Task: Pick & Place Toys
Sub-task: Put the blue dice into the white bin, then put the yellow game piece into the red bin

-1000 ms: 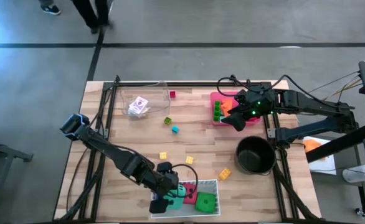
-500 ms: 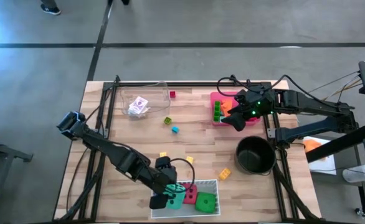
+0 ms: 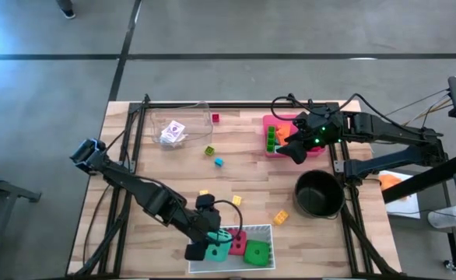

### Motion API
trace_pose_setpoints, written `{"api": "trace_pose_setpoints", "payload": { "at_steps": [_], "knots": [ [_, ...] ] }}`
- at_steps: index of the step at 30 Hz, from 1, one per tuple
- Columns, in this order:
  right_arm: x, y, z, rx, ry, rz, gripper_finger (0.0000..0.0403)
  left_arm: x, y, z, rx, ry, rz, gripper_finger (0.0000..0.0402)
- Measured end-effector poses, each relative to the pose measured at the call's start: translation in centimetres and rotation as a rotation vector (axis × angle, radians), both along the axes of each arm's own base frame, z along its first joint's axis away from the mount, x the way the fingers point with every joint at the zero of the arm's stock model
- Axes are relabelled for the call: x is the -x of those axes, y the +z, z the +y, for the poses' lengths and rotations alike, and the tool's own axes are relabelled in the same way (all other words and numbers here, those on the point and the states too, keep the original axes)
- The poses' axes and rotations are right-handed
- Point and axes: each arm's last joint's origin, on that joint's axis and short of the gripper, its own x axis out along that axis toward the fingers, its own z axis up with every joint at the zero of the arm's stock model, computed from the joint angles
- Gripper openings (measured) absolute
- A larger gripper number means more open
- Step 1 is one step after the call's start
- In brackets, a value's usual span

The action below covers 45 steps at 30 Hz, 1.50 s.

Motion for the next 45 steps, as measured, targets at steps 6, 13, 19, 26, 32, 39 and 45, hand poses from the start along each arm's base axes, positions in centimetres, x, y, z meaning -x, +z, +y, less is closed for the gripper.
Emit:
{"api": "trace_pose_setpoints", "payload": {
  "at_steps": [6, 13, 19, 26, 32, 39, 45],
  "knots": [
    [0.0, 0.0, 0.0, 0.000, 0.000, 0.000, 0.0340, 0.3, 0.0, -0.6, -0.013, -0.093, -0.013, 0.0128],
    [0.0, 0.0, 0.0, 0.000, 0.000, 0.000, 0.0340, 0.4, -1.3, -0.6, -0.027, -0.166, 0.014, 0.0008],
    [0.0, 0.0, 0.0, 0.000, 0.000, 0.000, 0.0340, 0.6, -2.5, -0.5, -0.015, -0.136, 0.040, 0.0014],
    [0.0, 0.0, 0.0, 0.000, 0.000, 0.000, 0.0340, 0.5, -2.4, -0.6, 0.015, -0.131, 0.005, 0.0015],
    [0.0, 0.0, 0.0, 0.000, 0.000, 0.000, 0.0340, 0.7, -1.7, -0.4, 0.033, -0.124, -0.018, 0.0015],
    [0.0, 0.0, 0.0, 0.000, 0.000, 0.000, 0.0340, 1.4, -0.3, 0.1, 0.038, -0.109, -0.063, 0.0016],
    [0.0, 0.0, 0.0, 0.000, 0.000, 0.000, 0.0340, 1.8, 1.6, 1.3, 0.019, 0.000, -0.132, 0.0064]
  ]
}}
